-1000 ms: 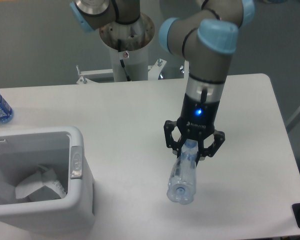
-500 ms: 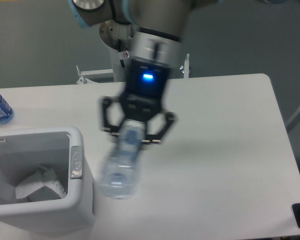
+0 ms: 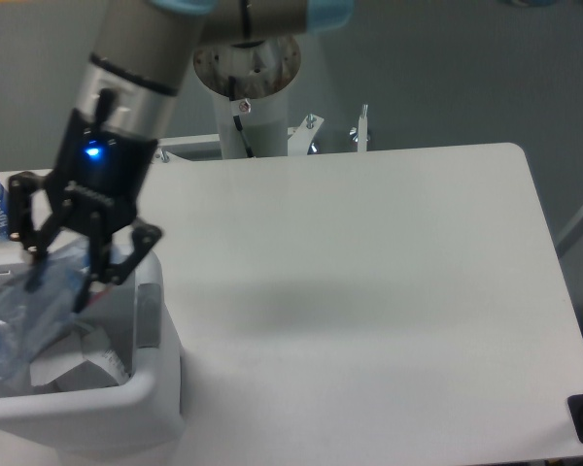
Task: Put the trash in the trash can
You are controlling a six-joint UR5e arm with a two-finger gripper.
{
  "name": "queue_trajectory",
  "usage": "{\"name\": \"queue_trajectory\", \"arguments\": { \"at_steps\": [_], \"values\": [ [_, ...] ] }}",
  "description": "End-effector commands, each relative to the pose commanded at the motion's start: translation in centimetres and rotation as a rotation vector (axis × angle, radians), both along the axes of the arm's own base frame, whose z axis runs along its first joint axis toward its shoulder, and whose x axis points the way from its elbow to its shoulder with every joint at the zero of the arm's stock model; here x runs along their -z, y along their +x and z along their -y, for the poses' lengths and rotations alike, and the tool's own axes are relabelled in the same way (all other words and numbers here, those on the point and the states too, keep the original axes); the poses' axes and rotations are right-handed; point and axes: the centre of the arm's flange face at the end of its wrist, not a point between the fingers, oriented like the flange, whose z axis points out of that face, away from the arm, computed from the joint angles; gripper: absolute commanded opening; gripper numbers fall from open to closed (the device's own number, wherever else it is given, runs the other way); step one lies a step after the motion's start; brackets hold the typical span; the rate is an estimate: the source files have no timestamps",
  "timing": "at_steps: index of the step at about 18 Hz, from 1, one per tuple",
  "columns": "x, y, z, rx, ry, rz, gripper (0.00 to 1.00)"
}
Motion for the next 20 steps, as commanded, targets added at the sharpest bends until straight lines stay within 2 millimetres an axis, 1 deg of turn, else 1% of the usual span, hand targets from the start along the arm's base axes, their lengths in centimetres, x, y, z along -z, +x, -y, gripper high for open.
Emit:
{"name": "queue_trajectory", "arguments": {
  "at_steps": [1,4,5,7,9,10,11,15,16,18,19,20],
  "values": [
    [0.0,-0.1,-0.1,0.0,0.001,-0.001,1.0],
    [0.0,-0.4,-0.1,-0.012,-0.004,-0.013,1.0],
    [-0.3,-0.4,0.1,-0.026,-0.009,-0.034,1.0],
    [-0.5,-1.7,0.5,-0.065,-0.022,-0.069,1.0],
    [-0.2,-4.7,1.7,-0.144,-0.053,-0.109,1.0],
    [-0.1,-5.6,2.1,-0.17,-0.067,-0.13,1.0],
    [0.0,-7.1,2.9,-0.209,-0.085,-0.153,1.0],
    [0.5,-15.5,7.3,-0.452,-0.201,-0.279,1.0],
    [0.7,-17.0,8.4,-0.5,-0.247,-0.326,1.0],
    [2.3,-19.6,10.7,-0.518,-0.397,-0.447,1.0],
    [3.2,-20.3,11.7,-0.468,-0.487,-0.513,1.0],
    [4.0,-20.6,12.4,-0.397,-0.564,-0.572,1.0]
  ]
}}
